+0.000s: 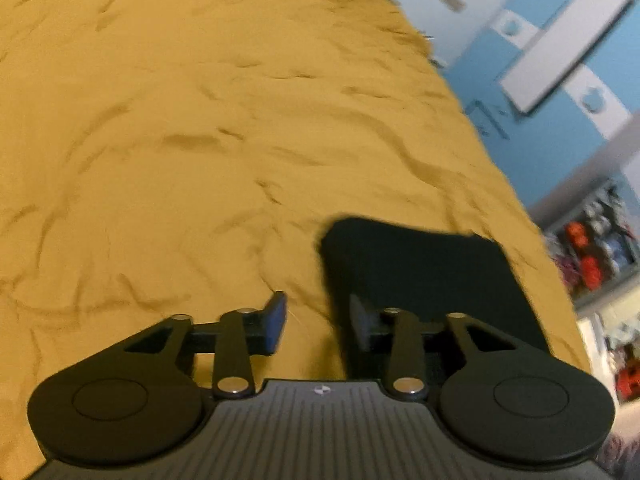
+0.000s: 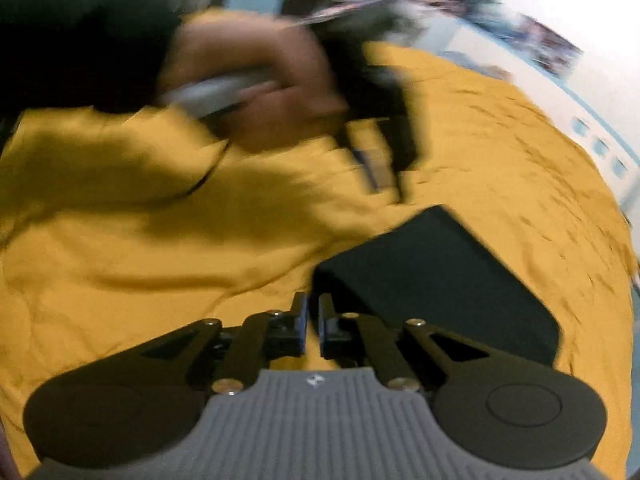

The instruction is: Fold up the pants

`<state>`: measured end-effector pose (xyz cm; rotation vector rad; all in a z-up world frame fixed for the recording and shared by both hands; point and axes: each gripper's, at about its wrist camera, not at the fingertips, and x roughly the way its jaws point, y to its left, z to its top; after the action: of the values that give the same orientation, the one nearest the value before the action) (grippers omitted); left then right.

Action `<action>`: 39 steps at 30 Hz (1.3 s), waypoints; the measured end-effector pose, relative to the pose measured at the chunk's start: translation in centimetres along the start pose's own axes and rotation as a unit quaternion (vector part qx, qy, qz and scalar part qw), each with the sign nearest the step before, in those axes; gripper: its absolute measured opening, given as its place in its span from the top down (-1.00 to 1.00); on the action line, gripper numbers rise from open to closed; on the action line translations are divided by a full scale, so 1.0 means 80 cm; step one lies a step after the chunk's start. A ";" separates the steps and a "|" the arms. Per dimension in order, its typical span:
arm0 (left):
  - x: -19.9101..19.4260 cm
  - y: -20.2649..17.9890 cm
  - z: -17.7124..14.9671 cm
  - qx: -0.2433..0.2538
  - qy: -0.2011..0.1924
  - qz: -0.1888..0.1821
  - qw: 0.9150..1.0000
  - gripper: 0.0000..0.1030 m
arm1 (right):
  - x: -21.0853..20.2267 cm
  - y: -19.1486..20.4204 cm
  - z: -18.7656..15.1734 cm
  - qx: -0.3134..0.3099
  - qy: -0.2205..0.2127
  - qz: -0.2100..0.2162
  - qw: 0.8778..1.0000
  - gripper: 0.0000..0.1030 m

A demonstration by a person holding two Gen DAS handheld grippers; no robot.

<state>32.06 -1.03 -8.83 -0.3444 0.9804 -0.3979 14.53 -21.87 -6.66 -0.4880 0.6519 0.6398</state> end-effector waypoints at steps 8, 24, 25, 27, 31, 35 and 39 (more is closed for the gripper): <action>-0.001 -0.031 -0.045 -0.001 0.029 -0.019 0.999 0.01 | 0.001 -0.142 -0.024 0.150 0.013 -0.136 0.979 0.44; 0.003 -0.036 -0.045 0.018 0.025 0.008 0.999 -0.16 | -0.023 -0.230 -0.069 0.322 0.039 -0.055 0.944 0.14; 0.005 -0.035 -0.043 0.017 0.027 0.007 0.999 -0.17 | -0.024 -0.241 -0.071 0.340 0.034 -0.054 0.938 0.10; 0.009 -0.035 -0.038 0.014 0.030 0.004 0.999 -0.19 | -0.019 -0.251 -0.077 0.368 0.031 -0.048 0.928 0.08; 0.017 -0.033 -0.030 0.004 0.034 0.000 0.999 -0.27 | 0.010 -0.267 -0.083 0.402 0.047 -0.026 0.914 0.03; 0.029 -0.025 -0.026 -0.012 0.043 -0.013 0.999 -0.33 | 0.043 -0.280 -0.102 0.447 0.059 0.016 0.893 0.01; 0.043 -0.006 -0.023 -0.061 0.063 -0.056 0.995 -0.33 | 0.075 -0.299 -0.124 0.495 0.075 0.066 0.863 -0.10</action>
<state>32.09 -3.29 -12.09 -0.4908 1.1137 -0.4679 30.47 -42.28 -12.56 0.4813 1.0663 0.3190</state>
